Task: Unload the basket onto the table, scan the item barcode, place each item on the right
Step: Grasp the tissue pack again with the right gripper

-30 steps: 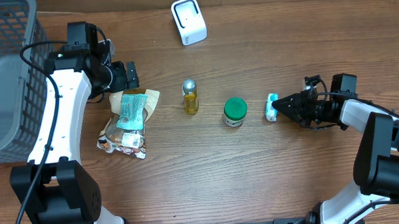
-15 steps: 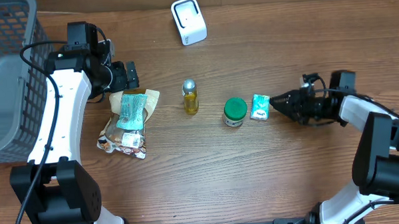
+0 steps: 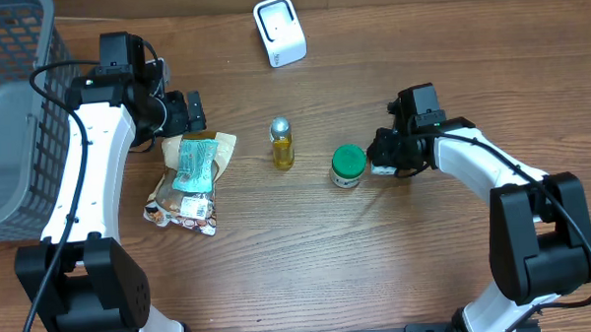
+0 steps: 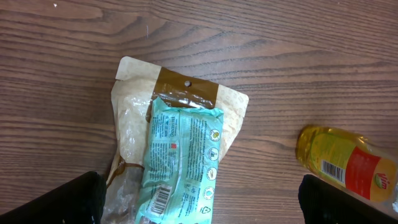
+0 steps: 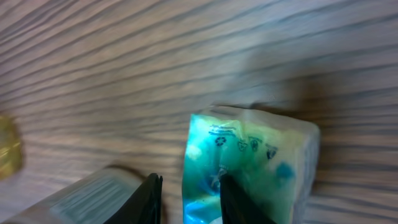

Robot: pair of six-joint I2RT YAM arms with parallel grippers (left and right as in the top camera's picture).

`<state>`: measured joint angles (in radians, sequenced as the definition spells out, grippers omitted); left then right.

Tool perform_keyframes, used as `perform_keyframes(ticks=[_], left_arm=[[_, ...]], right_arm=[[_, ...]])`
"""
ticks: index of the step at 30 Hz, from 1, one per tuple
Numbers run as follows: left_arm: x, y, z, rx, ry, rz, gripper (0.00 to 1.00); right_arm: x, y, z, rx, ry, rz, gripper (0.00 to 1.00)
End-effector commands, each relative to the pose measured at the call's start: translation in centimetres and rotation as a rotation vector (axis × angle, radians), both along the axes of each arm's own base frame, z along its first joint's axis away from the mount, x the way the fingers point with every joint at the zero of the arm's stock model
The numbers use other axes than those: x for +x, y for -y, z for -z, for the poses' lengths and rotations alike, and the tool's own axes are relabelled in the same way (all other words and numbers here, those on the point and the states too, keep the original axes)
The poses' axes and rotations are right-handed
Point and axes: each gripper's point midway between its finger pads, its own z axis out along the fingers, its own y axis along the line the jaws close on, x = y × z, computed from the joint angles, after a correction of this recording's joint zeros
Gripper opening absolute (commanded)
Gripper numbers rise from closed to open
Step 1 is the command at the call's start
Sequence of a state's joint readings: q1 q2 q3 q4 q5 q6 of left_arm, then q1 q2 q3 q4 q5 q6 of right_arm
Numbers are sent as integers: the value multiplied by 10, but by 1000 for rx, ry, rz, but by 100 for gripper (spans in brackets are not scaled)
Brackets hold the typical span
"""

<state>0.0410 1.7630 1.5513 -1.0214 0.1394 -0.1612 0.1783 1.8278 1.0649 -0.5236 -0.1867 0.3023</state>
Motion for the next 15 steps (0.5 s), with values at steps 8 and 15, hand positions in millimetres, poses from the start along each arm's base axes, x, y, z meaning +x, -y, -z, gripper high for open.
perform_keyframes(ticks=[8,15], left_arm=[[3,2,-13,-2,38,16,100],[3,2,-13,-3,38,15,100]], right_arm=[[0,62,-34,-275,-67,53,32],[-8,52,-37,-299,-93,21,33]])
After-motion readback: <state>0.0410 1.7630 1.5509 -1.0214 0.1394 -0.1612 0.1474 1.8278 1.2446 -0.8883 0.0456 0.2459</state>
